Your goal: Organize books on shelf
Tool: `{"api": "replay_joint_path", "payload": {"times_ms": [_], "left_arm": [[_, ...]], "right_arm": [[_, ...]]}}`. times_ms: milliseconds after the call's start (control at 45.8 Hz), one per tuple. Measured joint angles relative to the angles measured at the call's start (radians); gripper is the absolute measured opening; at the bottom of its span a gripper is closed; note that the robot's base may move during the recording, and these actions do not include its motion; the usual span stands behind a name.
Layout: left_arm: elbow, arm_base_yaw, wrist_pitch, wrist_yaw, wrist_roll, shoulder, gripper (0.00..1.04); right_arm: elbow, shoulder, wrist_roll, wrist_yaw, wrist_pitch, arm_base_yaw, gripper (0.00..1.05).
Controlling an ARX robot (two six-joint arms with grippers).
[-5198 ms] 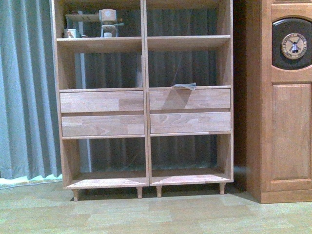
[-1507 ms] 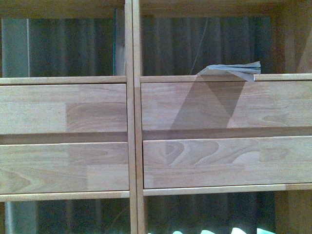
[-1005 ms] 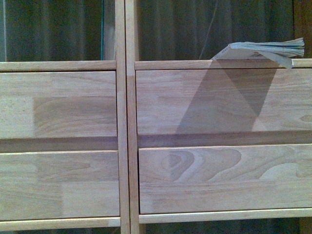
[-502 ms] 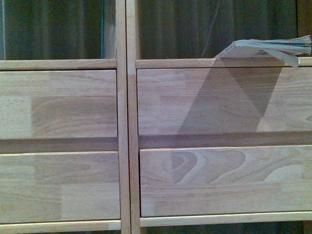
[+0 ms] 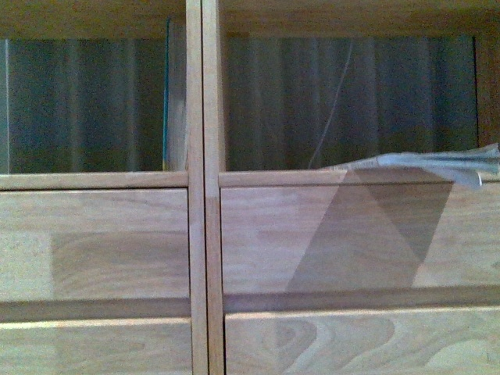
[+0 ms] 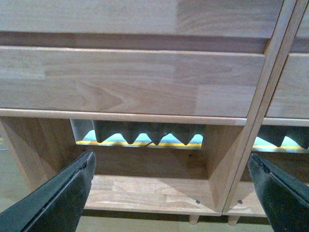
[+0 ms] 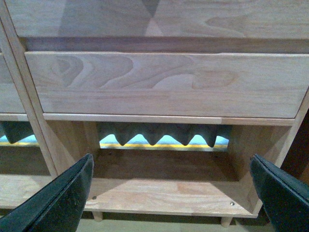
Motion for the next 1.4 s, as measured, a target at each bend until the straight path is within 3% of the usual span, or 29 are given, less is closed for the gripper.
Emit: {"api": "replay_joint_path", "payload": {"times_ms": [852,983,1092,1223,1398], "left_arm": [[0.0,0.0,0.0,0.0,0.0,0.0,0.97],[0.0,0.0,0.0,0.0,0.0,0.0,0.97],[0.0,0.0,0.0,0.0,0.0,0.0,0.97],[0.0,0.0,0.0,0.0,0.0,0.0,0.97],[0.0,0.0,0.0,0.0,0.0,0.0,0.97]], "right_arm": [[0.001,0.002,0.004,0.0,-0.004,0.0,0.98],[0.033,0.163,0.179,-0.011,0.002,0.002,0.98],[0.144,0.426,0.417,-0.189,0.105,-0.026,0.98],[0.26,0.671,0.659,-0.336,0.19,-0.073,0.98],[0.437,1.018,1.017,-0.384,0.286,-0.119,0.98]]}}
